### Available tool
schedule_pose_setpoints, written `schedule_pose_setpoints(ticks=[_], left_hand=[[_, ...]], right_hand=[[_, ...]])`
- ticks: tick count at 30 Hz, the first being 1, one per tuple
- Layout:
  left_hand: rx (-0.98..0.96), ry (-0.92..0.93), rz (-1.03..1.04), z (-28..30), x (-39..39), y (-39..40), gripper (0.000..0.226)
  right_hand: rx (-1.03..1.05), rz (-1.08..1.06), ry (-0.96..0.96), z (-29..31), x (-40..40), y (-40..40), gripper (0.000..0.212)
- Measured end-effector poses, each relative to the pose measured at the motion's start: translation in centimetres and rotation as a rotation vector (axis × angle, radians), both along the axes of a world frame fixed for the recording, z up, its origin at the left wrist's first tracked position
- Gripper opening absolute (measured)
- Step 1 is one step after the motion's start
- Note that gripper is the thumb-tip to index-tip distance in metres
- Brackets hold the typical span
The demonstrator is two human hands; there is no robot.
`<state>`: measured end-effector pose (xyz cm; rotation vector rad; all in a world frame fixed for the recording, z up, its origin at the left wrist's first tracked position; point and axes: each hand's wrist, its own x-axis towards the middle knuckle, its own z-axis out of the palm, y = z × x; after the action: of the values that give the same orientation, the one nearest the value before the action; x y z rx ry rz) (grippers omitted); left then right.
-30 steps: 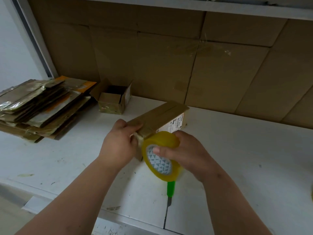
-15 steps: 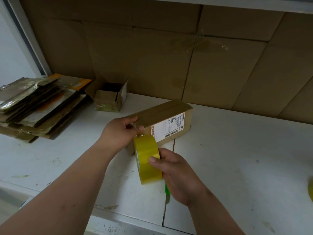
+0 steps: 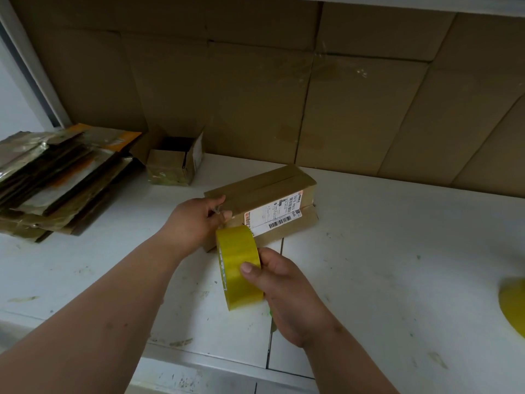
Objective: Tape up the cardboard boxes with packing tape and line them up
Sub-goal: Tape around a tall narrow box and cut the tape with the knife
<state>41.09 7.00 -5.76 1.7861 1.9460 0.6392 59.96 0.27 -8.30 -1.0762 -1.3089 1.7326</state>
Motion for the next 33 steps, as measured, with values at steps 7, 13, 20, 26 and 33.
schedule_pose_setpoints(ticks=[7,13,20,26,33], left_hand=[[-0.074,0.014,-0.007,-0.5,-0.2,0.3,0.052],[-0.056,-0.200,0.076,-0.5,0.0,0.0,0.051],[-0.105,-0.914,0.312,-1.0,0.4,-4.6,0.061],[-0.224,-1.108,0.328,-1.3,1.2,-7.0,0.046],[-0.190,-1.095,0.357,-0.7,2.3,-8.1,0.035]], right_hand=[[-0.021,-0.009,-0.038,0.6,0.1,-0.5,0.037],[-0.034,-0.026,0.031,0.1,0.4,-1.1,0.032],[-0.016,0.228,0.043,-0.1,2.5,-0.2,0.045],[0.074,0.262,-0.049,1.1,5.4,1.9,0.030],[0.652,0.341,-1.000,-1.5,5.8,3.3,0.070]])
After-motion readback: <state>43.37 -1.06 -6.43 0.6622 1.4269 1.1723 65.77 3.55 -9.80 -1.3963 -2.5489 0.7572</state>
